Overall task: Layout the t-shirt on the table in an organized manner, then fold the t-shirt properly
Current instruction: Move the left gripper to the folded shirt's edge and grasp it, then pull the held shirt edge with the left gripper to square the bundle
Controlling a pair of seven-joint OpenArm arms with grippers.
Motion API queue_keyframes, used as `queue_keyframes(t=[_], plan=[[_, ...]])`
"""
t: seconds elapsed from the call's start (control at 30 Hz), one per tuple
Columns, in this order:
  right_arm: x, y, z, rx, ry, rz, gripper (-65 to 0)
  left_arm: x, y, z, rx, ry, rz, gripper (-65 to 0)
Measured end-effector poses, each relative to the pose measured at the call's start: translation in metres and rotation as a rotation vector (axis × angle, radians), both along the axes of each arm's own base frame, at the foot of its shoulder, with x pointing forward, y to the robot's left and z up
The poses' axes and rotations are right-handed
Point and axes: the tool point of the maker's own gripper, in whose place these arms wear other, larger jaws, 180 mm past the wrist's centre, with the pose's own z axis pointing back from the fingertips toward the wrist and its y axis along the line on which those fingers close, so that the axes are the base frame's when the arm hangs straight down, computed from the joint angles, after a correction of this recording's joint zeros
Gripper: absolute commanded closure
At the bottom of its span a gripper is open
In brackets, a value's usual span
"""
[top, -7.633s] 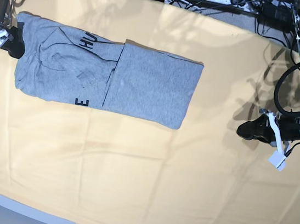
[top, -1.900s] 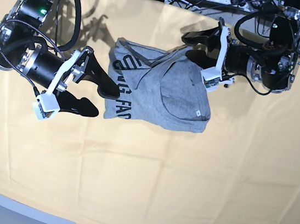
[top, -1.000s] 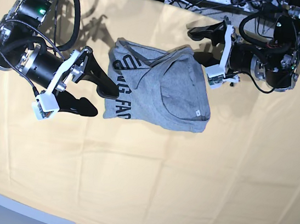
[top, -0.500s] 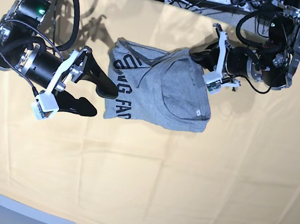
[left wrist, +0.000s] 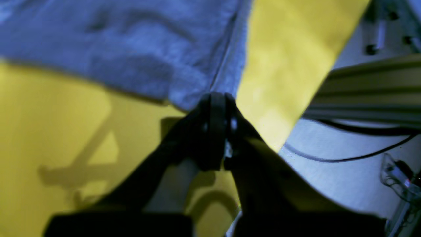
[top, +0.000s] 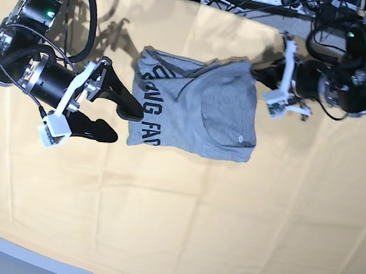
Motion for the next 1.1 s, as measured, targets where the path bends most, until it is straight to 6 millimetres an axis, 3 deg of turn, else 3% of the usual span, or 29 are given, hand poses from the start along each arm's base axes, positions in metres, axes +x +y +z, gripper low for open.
queue_keyframes(t=[0.43,0.5,0.57,0.7,0.73,0.87,1.1], plan=[[0.0,0.0,0.0,-0.001,0.0,-0.001,-46.0,0.025,0.055,0.023,0.104,-0.084,0.091,0.0],[0.0,0.0,0.0,-0.002,0.0,-0.001,-46.0,0.022,0.05,0.026,0.068,-0.065,0.08,0.0],[0.0,0.0,0.0,-0.001,0.0,-0.001,-46.0,0.009,0.03,0.034,-0.053,-0.01,0.048,-0.6],[0.0,0.0,0.0,0.001,0.001,-0.001,-46.1,-0.014,0.018,0.032,-0.127,0.083,0.018,-34.0],[0.0,0.0,0.0,0.001,0.001,-0.001,-46.0,-0.016,0.017,0.031,-0.131,0.091,0.017,-38.2],[0.0,0.001,0.0,0.002,0.001,0.0,-46.0,-0.015,0.018,0.021,-0.096,0.079,0.038,-38.8],[0.0,0.0,0.0,0.001,0.001,-0.001,-46.0,-0.026,-0.016,-0.005,-0.092,0.081,-0.008,-38.8]])
